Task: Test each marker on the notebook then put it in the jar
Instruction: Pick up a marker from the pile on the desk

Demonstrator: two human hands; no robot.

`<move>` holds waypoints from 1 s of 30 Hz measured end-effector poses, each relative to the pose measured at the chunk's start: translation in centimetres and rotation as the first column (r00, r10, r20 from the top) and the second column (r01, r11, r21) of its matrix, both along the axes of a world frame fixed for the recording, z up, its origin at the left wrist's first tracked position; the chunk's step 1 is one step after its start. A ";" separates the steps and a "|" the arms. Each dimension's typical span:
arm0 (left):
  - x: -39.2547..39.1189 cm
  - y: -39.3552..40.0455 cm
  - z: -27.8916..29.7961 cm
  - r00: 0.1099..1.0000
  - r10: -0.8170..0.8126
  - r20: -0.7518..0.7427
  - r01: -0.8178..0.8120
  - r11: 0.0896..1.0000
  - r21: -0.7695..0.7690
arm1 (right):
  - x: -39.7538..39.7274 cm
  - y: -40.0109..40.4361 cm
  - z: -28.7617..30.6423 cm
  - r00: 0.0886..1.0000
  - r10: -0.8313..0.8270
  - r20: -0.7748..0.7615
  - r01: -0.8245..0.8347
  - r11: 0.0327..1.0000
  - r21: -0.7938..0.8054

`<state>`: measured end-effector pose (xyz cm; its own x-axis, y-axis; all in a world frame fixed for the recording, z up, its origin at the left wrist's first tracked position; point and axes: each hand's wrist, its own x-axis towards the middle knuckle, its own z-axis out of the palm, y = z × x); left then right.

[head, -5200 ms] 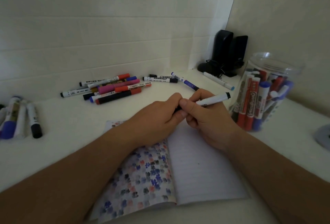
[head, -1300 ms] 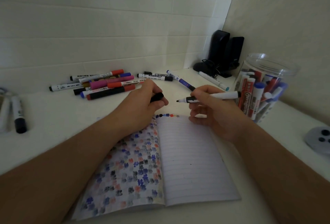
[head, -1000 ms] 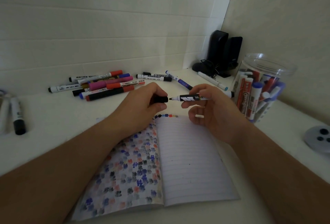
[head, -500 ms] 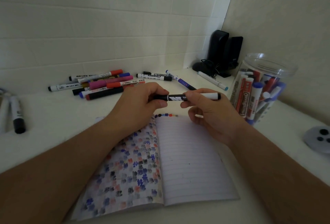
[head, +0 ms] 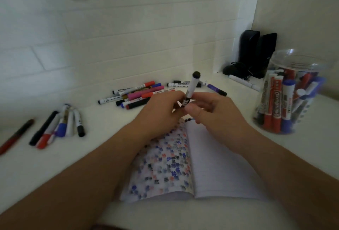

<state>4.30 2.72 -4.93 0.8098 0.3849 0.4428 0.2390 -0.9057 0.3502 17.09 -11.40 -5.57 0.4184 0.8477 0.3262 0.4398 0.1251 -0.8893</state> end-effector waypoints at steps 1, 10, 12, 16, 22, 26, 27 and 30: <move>-1.0 0.2 0.4 0.999 0.039 0.004 -0.039 0.999 -0.002 | -0.4 0.0 -0.3 0.993 0.051 0.106 -0.046 0.997 -0.056; -13.8 5.5 1.2 0.761 0.568 -0.313 -0.547 0.821 0.160 | -1.2 -0.1 -0.9 0.754 0.244 0.610 -0.111 0.962 -0.248; -15.0 6.6 1.2 0.695 0.616 -0.370 -0.563 0.787 0.253 | -1.5 -0.3 -0.7 0.708 0.330 0.624 -0.131 0.930 -0.344; -16.5 8.2 1.2 0.582 0.641 -0.500 -0.430 0.764 0.481 | -2.2 -0.7 -0.8 0.633 0.425 0.647 -0.143 0.886 -0.442; -17.0 10.3 1.9 0.484 0.661 -0.573 -0.403 0.750 0.524 | -2.0 -1.0 -0.7 0.647 0.412 0.641 -0.128 0.888 -0.442; -16.7 11.8 1.9 0.446 0.673 -0.590 -0.462 0.738 0.493 | -1.9 -0.9 -0.8 0.649 0.411 0.640 -0.132 0.889 -0.438; -16.5 12.0 2.0 0.446 0.677 -0.585 -0.478 0.733 0.484 | -1.9 -0.8 -0.8 0.646 0.413 0.642 -0.132 0.889 -0.439; -15.4 12.5 1.9 0.457 0.700 -0.549 -0.506 0.712 0.487 | -2.0 -0.7 -0.6 0.640 0.418 0.645 -0.131 0.886 -0.444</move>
